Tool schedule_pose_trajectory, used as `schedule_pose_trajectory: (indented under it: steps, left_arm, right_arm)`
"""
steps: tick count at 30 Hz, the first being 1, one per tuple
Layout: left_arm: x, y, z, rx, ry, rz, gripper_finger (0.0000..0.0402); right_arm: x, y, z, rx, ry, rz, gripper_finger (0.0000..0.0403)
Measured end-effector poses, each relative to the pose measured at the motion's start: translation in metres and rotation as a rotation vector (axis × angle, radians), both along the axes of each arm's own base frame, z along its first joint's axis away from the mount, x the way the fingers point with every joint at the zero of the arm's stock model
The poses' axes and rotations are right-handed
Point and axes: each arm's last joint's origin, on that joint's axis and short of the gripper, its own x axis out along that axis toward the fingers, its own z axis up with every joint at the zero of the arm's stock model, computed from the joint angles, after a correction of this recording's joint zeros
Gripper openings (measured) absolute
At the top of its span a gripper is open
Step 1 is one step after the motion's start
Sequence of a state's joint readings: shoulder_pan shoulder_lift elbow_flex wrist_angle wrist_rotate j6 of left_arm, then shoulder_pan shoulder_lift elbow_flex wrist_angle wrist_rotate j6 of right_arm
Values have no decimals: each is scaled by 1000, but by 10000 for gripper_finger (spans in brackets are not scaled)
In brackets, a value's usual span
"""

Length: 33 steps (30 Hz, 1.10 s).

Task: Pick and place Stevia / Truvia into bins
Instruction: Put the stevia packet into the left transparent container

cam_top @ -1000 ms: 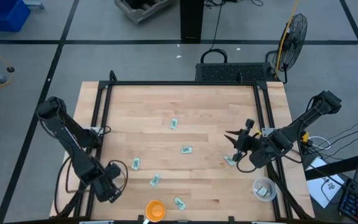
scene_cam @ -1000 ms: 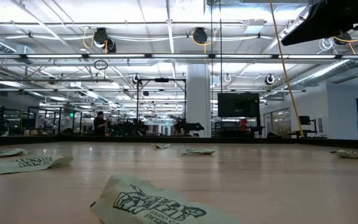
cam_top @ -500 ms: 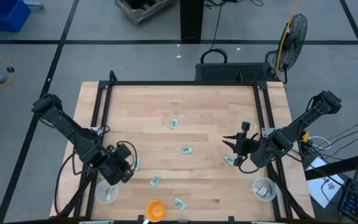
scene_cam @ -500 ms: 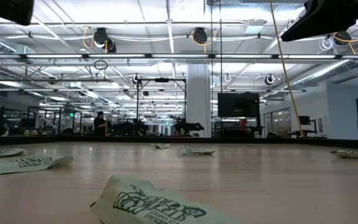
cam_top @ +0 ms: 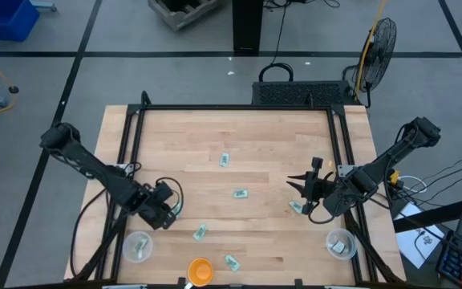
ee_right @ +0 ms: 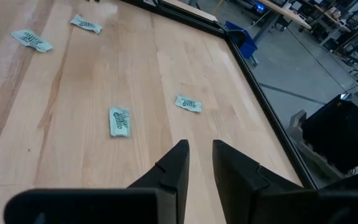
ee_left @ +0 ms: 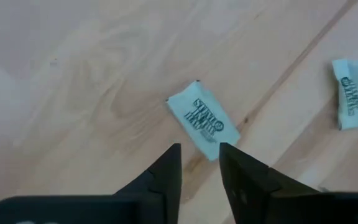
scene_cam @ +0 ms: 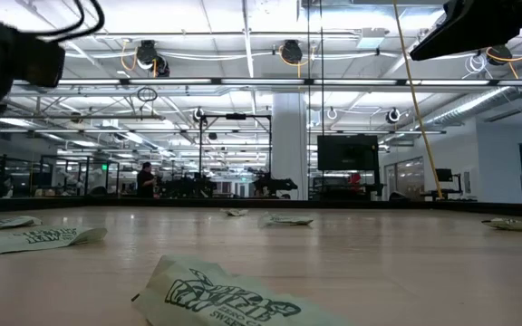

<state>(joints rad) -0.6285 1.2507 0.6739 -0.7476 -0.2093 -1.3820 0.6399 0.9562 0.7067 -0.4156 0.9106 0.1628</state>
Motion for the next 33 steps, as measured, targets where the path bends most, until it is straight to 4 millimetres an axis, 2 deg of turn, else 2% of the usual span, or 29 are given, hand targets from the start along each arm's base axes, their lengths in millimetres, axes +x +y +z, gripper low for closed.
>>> schedule_pose_trajectory:
  steps: [7,15,23,29,33]
  left_arm:
    - [-2,4,-30,-42,-97,-42,161]
    - [-10,17,-54,7,-136,-56,175]
    - [-7,18,-58,69,-224,-178,175]
    - [-9,19,-59,99,-188,-252,174]
    - [-11,20,-60,122,-164,-296,154]
  right_arm:
    - [0,0,0,4,-2,-2,63]
    - [0,0,0,6,-3,-3,63]
    - [0,0,0,6,-2,-3,63]
    - [0,0,0,4,-2,-2,63]
    - [0,0,0,4,-2,-2,63]
